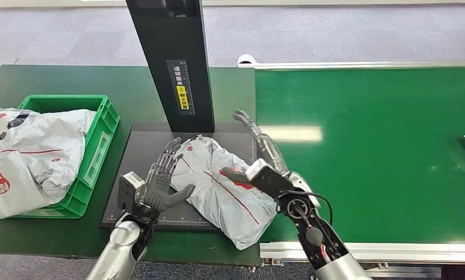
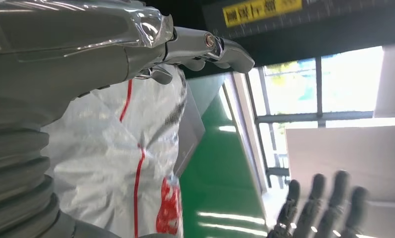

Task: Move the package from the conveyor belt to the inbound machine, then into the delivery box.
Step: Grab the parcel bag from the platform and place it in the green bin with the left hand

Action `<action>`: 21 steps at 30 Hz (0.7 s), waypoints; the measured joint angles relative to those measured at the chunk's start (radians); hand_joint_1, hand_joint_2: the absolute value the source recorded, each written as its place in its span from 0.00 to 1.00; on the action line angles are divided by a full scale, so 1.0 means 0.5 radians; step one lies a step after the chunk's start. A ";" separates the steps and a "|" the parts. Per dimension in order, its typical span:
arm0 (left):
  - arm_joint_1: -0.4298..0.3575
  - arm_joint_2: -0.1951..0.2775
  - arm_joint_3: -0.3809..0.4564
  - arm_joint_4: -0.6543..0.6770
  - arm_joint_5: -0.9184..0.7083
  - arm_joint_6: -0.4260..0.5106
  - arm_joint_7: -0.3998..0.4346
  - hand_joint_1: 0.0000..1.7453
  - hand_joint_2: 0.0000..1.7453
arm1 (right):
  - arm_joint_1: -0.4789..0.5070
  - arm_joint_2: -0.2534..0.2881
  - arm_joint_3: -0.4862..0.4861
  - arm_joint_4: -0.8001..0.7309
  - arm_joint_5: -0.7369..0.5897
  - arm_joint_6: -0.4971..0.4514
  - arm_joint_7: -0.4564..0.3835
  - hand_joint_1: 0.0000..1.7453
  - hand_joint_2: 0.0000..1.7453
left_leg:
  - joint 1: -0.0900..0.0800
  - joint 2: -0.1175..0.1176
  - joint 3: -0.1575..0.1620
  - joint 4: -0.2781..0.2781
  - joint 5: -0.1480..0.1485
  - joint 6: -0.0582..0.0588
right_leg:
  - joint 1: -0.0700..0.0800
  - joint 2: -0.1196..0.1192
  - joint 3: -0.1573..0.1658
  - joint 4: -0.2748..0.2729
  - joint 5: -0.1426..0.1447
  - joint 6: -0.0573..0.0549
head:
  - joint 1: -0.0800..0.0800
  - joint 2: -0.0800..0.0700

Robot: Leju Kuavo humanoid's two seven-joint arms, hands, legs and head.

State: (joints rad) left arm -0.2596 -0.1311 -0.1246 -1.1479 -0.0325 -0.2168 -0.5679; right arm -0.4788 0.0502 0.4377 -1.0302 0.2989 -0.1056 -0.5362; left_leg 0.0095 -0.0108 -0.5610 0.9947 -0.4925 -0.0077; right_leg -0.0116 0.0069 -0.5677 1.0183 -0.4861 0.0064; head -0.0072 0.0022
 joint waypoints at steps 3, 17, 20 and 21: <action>0.046 0.002 -0.061 -0.107 0.020 -0.082 0.019 0.00 1.00 | 0.070 -0.021 -0.221 0.026 -0.085 -0.110 0.032 0.00 1.00 | 0.000 0.000 0.000 0.000 -0.001 0.000 | -0.001 0.000 0.000 0.000 0.000 0.000 | 0.000 0.000; -0.067 0.003 -0.687 -0.047 -1.378 0.528 0.538 0.00 1.00 | 0.296 -0.001 -0.675 0.016 -0.166 -0.131 0.134 0.00 1.00 | 0.000 0.000 0.000 0.000 -0.001 0.000 | 0.000 0.000 -0.001 0.000 0.000 0.000 | 0.000 0.000; -0.159 -0.016 -0.778 0.148 -1.571 0.553 0.720 0.00 1.00 | 0.306 0.009 -0.705 0.012 -0.151 -0.133 0.156 0.00 1.00 | 0.000 0.000 0.000 0.000 -0.001 0.000 | 0.000 0.000 0.000 0.000 0.000 0.000 | 0.000 0.000; -0.192 -0.025 -0.801 0.214 -1.628 0.568 0.780 0.00 1.00 | 0.308 0.012 -0.715 0.012 -0.146 -0.134 0.162 0.00 1.00 | 0.000 0.000 0.000 0.000 -0.001 0.000 | 0.000 0.000 0.000 0.000 0.000 0.000 | 0.000 0.000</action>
State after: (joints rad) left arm -0.3554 -0.1437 -0.5250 -1.0410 -0.8464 0.0672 -0.1779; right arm -0.3246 0.0564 0.0803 -1.0241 0.2260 -0.1727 -0.4552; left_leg 0.0094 -0.0107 -0.5609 0.9948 -0.4927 -0.0075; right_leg -0.0119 0.0067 -0.5678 1.0182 -0.4860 0.0064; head -0.0074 0.0023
